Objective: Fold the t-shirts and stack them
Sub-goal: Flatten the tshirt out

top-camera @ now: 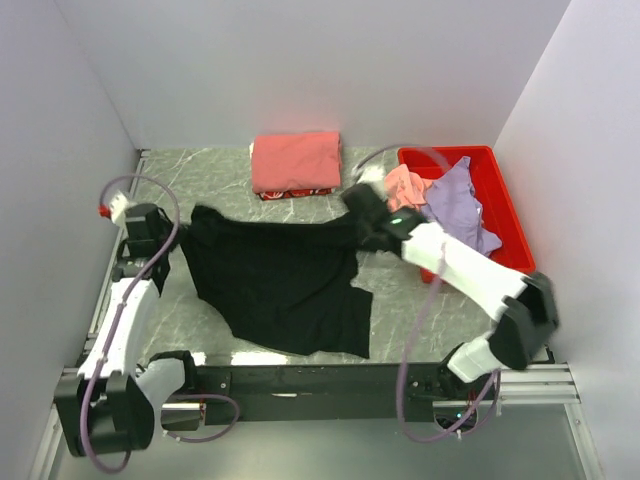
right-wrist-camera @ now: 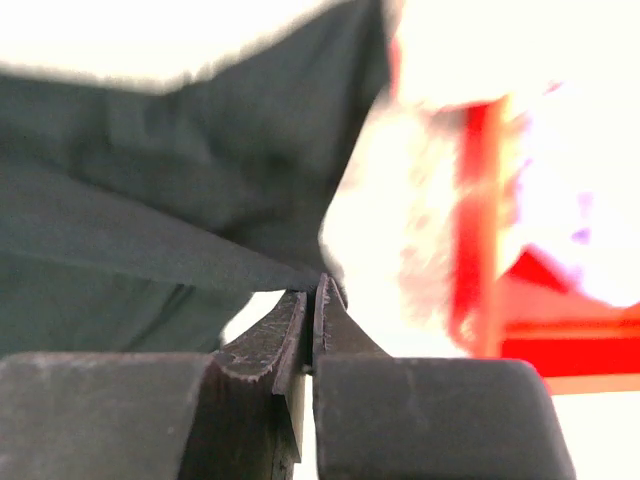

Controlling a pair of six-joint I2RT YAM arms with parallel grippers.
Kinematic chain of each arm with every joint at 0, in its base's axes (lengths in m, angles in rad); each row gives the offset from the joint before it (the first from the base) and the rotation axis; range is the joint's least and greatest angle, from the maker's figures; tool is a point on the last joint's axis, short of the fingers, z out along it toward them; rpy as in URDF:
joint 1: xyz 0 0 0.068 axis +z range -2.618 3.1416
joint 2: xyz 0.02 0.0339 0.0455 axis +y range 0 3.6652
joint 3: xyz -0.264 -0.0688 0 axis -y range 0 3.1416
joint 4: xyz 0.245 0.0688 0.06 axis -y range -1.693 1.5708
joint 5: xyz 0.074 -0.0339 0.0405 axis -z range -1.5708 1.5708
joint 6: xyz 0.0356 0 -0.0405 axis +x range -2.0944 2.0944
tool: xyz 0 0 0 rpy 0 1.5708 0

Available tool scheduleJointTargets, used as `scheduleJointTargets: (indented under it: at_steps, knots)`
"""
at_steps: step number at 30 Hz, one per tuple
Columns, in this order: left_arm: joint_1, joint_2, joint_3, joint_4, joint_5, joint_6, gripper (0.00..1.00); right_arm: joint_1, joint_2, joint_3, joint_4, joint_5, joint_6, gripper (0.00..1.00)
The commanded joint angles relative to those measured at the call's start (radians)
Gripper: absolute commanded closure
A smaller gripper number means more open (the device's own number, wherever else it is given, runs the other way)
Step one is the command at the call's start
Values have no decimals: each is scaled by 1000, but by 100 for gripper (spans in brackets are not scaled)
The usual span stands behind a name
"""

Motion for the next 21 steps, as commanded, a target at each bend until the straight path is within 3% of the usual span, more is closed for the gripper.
scheduleJointTargets:
  at_steps: [1,9,14,21]
  knots:
    - [-3,-113,140,48,-27,-21,99,-35,-174,128,12,97,-41,100]
    - [-3,-295,358,99,-16,-27,99,-48,-384,379,51,75,-225,100]
    - [-3,-374,554,30,-44,48,99,-46,-461,541,-46,-4,-299,100]
    - [-1,-450,742,4,-48,100,99,-45,-588,691,-155,-353,-299,100]
